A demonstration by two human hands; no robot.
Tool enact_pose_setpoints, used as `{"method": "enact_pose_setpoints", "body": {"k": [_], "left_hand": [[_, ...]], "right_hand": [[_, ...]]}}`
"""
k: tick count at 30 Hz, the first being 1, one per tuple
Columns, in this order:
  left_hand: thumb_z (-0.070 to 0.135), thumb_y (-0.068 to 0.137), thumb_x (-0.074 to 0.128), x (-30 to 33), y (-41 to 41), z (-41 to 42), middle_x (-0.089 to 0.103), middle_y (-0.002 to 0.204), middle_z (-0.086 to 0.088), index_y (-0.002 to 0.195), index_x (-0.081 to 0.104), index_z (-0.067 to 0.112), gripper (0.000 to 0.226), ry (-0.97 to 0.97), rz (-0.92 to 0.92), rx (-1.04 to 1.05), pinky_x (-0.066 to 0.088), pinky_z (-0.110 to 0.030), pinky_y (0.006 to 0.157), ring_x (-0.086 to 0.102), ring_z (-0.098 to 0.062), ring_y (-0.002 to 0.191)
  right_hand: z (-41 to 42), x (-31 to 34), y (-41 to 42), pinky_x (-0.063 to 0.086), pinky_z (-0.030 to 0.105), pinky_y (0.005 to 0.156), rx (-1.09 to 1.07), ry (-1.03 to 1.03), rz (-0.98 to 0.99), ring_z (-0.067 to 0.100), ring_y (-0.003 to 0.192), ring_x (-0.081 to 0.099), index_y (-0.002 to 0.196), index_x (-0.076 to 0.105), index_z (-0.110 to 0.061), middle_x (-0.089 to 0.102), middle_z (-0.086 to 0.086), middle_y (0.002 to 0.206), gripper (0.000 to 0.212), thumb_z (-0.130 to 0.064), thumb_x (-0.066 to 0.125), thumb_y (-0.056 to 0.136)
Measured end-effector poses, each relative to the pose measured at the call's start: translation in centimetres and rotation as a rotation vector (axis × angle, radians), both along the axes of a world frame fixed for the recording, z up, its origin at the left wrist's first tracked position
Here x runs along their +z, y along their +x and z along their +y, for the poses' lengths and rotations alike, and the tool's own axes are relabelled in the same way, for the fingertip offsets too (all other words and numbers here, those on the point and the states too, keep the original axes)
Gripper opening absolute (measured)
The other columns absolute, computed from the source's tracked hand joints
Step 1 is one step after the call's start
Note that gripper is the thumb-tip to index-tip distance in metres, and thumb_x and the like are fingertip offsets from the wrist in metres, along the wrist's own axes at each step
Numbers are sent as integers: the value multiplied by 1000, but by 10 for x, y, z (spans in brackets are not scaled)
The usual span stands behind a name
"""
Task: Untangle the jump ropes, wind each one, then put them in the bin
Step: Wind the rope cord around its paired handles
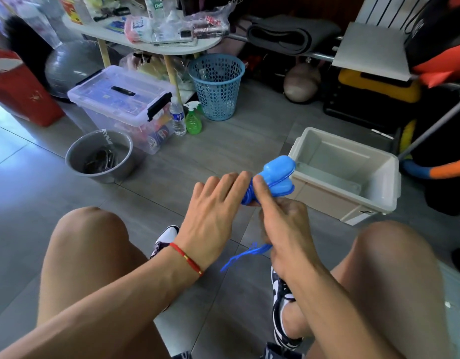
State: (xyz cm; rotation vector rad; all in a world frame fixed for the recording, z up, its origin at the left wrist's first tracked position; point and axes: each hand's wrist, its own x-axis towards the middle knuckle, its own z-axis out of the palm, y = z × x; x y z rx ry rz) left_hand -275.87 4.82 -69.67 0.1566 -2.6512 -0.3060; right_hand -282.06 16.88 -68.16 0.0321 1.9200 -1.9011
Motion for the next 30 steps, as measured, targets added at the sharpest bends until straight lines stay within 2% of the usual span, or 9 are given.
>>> {"method": "enact_pose_setpoints", "body": {"k": [2,5,8,10,12,14,18,24,30], "left_hand": [[14,84,62,0,6,4,54,127,1,142,46,15,60,96,-11,-72,41,-39,78,56,-24,101],[34,93,63,-3,17,1,55,125,0,133,50,12,48,597,-46,-219,47,-33,91,57,-21,109],[42,94,61,8,16,-15,65,122,-8,135,50,15,51,1226,-252,-187,53,-51,85,64,-31,101],[35,95,60,14,14,-22,67,121,-11,139,52,11,51,1365,-439,-290,51,-42,81,65,-25,100],[33,95,56,15,13,-22,67,117,-19,133,53,0,51,1395,-513,-405,51,-41,81,68,-30,97],[32,96,57,16,12,-21,66,115,-25,129,54,-3,49,1398,-503,-400,55,-42,77,70,-35,86],[25,95,67,11,7,-21,72,97,-14,116,65,9,27,1249,-332,-168,55,-39,68,61,-22,70],[35,84,74,-2,-6,-36,65,94,-28,109,69,20,30,1254,-101,194,52,-37,57,54,-19,61],[36,85,78,-10,-6,-39,67,81,5,116,66,26,34,792,-173,306,56,-42,77,64,-25,74]], "right_hand": [[7,1,-5,22,24,47,24,-8,58,12,50,22,65,59,2,25,0,55,56,-47,72,89],[20,0,-11,35,28,59,261,51,230,12,63,40,80,75,-6,48,21,63,36,-41,73,90],[31,-3,-14,29,34,59,478,75,362,15,65,34,79,74,-15,39,11,64,30,-40,68,94],[34,-4,-17,28,30,56,573,34,379,12,60,34,78,72,-17,38,2,60,27,-32,64,99],[35,-5,-19,42,29,55,619,15,372,11,55,44,76,70,-17,49,0,57,29,-31,61,100],[34,-10,-20,54,48,70,615,114,425,31,65,59,84,72,-14,61,17,70,41,-51,60,95],[30,-18,-23,38,25,54,455,365,601,9,53,40,82,75,-20,47,1,56,31,-46,63,95],[18,-14,-8,38,30,68,563,567,639,13,68,51,99,67,-22,52,-20,56,28,-30,42,107],[28,9,-6,43,40,75,727,788,822,22,85,48,102,54,-21,49,-4,74,24,-30,33,108]]}}
